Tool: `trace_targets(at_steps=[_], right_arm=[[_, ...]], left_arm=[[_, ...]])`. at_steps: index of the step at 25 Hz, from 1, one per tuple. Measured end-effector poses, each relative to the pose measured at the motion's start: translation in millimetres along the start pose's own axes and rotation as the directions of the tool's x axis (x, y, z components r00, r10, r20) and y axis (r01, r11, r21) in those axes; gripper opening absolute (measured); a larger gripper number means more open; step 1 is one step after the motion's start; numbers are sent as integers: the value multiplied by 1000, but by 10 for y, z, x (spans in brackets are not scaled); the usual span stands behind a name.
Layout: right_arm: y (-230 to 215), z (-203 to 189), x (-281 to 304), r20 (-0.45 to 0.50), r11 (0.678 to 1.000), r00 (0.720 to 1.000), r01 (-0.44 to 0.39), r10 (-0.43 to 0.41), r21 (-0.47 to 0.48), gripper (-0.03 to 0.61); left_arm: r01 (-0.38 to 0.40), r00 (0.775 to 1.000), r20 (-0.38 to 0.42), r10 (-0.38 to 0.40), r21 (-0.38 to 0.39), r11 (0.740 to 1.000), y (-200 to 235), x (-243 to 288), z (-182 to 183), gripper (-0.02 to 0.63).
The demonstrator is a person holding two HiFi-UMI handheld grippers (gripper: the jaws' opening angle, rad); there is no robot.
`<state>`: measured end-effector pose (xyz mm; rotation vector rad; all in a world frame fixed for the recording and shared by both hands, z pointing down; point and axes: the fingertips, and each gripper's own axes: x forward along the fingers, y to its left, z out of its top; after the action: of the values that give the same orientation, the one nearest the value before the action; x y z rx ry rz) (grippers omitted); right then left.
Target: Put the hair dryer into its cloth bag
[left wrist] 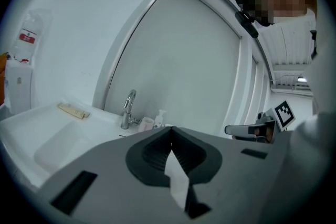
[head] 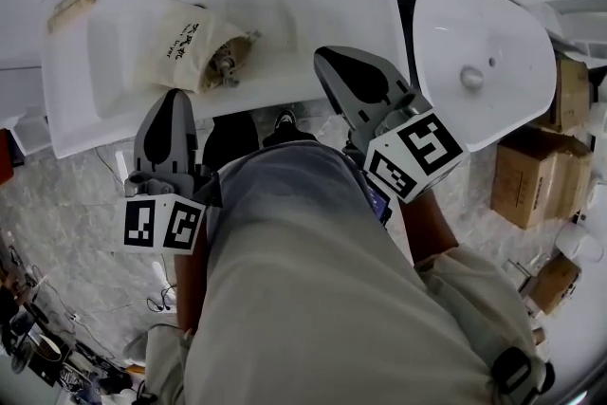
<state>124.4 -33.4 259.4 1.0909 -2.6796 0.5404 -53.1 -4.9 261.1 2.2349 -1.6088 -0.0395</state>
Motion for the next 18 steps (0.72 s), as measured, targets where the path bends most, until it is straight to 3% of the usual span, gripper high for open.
trace_targets(at_steps=[18], right_arm=[[-29, -130, -169, -13, 998, 998, 63, -63, -15, 9]], left_arm=[[-19, 1000, -18, 19, -3, 1000, -59, -120, -92, 6]])
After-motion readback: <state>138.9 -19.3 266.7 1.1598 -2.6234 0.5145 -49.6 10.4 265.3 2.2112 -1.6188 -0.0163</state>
